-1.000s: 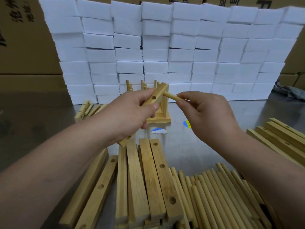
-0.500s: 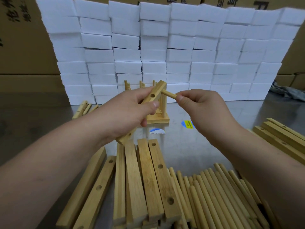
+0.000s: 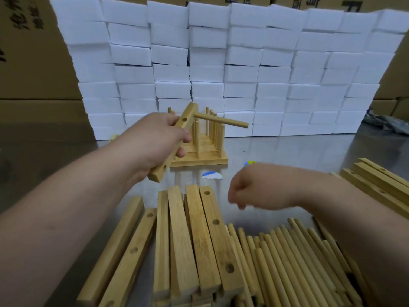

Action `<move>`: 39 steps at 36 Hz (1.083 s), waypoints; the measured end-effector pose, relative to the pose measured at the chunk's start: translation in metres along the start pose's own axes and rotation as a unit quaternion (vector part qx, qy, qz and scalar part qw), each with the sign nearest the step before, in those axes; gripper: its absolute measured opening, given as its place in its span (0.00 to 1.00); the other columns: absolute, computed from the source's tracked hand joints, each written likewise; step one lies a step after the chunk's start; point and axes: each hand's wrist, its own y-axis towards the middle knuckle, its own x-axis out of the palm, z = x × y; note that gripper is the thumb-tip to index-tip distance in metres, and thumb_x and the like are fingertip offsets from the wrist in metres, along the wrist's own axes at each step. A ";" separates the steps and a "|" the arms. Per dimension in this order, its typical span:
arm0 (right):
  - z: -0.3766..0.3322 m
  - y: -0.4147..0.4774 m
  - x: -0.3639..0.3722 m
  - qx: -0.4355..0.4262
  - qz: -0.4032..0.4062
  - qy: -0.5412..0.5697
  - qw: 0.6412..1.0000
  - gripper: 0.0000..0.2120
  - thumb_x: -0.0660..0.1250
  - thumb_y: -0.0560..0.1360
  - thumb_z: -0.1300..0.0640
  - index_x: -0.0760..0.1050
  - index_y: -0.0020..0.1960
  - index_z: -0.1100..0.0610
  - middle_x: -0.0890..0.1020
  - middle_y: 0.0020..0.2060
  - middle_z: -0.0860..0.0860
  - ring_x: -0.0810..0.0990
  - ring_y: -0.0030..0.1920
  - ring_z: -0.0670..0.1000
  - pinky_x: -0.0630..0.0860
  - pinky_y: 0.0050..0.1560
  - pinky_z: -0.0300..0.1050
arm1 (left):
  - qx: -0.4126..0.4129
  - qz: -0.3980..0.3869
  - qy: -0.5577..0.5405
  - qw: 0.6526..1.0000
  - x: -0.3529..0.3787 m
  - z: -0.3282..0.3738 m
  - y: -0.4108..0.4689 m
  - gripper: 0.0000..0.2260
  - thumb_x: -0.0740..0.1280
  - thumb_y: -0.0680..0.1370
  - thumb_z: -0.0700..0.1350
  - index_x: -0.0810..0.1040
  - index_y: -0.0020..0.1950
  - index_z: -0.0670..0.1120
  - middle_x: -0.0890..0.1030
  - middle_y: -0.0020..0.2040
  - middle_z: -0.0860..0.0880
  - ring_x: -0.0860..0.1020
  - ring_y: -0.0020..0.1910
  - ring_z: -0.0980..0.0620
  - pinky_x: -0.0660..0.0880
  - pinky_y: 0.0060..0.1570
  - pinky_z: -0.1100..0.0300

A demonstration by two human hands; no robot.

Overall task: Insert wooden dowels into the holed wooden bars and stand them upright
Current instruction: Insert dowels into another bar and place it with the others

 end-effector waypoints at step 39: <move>-0.014 0.002 0.027 -0.015 -0.018 -0.111 0.994 0.11 0.62 0.72 0.49 0.77 0.48 0.54 0.81 0.44 0.51 0.79 0.43 0.50 0.74 0.40 0.43 | -0.024 -0.024 -0.077 0.996 0.011 -0.006 -0.001 0.12 0.63 0.77 0.41 0.75 0.37 0.54 0.83 0.44 0.43 0.76 0.28 0.56 0.70 0.30 0.64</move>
